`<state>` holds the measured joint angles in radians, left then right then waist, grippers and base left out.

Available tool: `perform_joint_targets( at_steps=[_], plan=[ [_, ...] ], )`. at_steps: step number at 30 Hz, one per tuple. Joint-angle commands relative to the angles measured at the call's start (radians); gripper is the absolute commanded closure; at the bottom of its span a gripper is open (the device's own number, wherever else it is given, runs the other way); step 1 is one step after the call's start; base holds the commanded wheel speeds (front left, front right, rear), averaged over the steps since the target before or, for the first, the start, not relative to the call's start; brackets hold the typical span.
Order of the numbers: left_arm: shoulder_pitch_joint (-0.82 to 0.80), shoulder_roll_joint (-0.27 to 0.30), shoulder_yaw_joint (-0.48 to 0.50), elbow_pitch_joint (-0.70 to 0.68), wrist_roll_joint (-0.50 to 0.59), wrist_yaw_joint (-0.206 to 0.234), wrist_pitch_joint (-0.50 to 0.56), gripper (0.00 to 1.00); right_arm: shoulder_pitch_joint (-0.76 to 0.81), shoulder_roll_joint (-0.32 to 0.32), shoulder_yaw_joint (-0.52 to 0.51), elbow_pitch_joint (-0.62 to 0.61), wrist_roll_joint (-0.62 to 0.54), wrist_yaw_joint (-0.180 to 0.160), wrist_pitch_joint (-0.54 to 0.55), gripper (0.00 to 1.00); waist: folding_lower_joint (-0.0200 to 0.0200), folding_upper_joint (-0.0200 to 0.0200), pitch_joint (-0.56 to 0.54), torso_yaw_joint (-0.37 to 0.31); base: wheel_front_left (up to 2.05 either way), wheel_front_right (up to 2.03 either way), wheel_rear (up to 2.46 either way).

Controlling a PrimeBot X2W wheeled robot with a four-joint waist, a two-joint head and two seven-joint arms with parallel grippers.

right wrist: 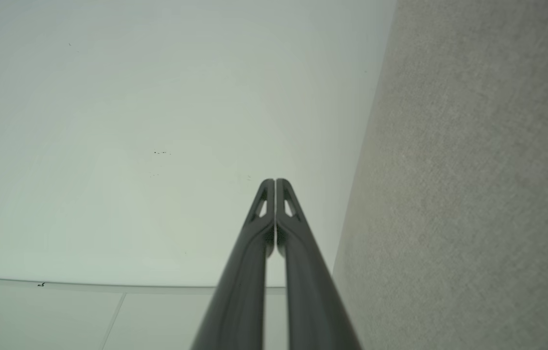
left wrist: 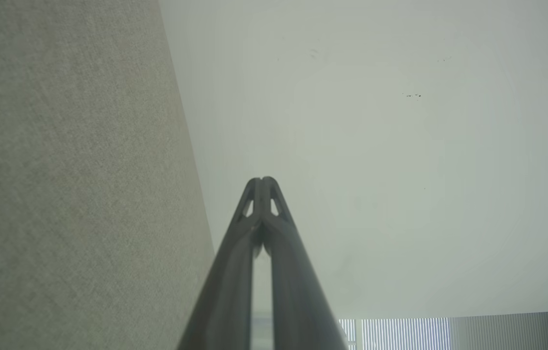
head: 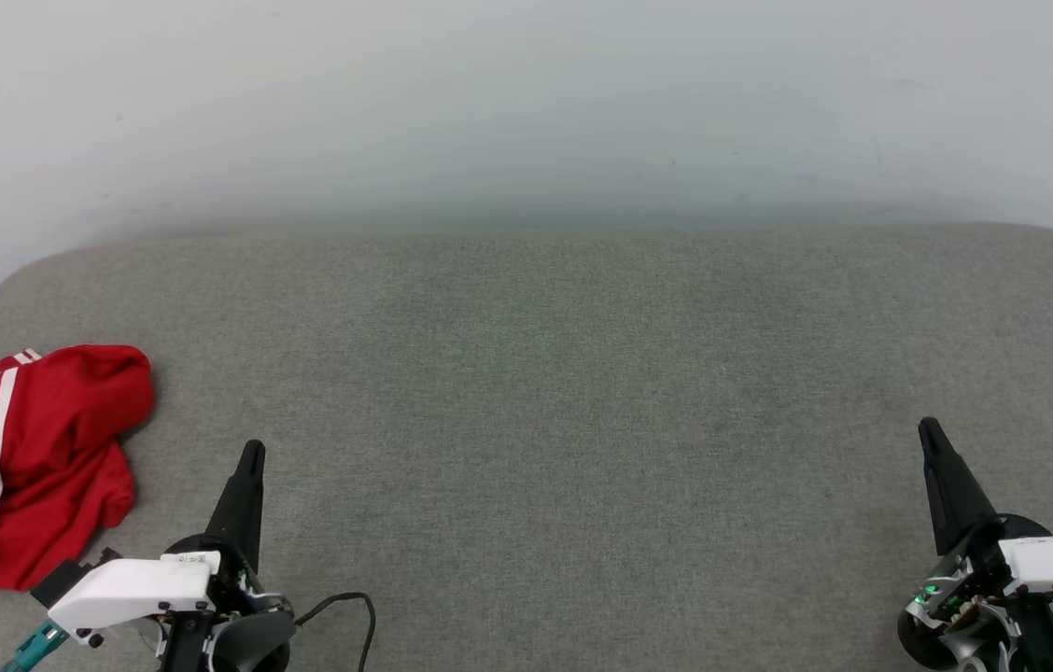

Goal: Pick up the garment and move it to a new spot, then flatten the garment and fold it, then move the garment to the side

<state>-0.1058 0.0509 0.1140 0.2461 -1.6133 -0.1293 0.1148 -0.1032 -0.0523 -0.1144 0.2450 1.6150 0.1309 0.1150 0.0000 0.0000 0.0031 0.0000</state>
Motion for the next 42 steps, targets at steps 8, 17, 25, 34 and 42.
perform_joint_targets(
  at_steps=[8,17,25,34,42],
  plan=[
    [-0.007,-0.002,0.002,0.0,0.001,-0.004,0.002,1.0,-0.012,0.003,-0.001,0.002,-0.006,0.0,0.002,1.0,0.0,0.0,0.0,0.0,0.0,0.0,0.0],
    [-0.007,-0.002,0.002,0.0,0.001,-0.004,0.002,1.0,-0.012,0.003,-0.001,0.002,-0.006,0.0,0.002,1.0,0.0,0.0,0.0,0.0,0.0,0.0,0.0],
    [-0.006,-0.002,0.002,0.0,0.001,-0.004,0.002,1.0,-0.012,0.003,0.0,0.002,-0.006,0.0,0.002,1.0,0.0,0.0,0.0,0.0,0.0,0.0,0.0],
    [0.029,-0.003,-0.006,0.031,0.001,0.0,-0.003,0.0,0.028,0.001,0.002,0.027,-0.001,0.0,-0.002,0.0,0.0,0.0,0.0,0.0,0.0,0.0,0.0],
    [0.047,-0.003,-0.021,-0.003,0.031,0.0,-0.044,0.0,0.046,0.001,0.024,-0.007,-0.034,0.0,-0.043,0.0,0.0,0.0,0.001,-0.001,0.0,0.0,0.0]
  ],
)
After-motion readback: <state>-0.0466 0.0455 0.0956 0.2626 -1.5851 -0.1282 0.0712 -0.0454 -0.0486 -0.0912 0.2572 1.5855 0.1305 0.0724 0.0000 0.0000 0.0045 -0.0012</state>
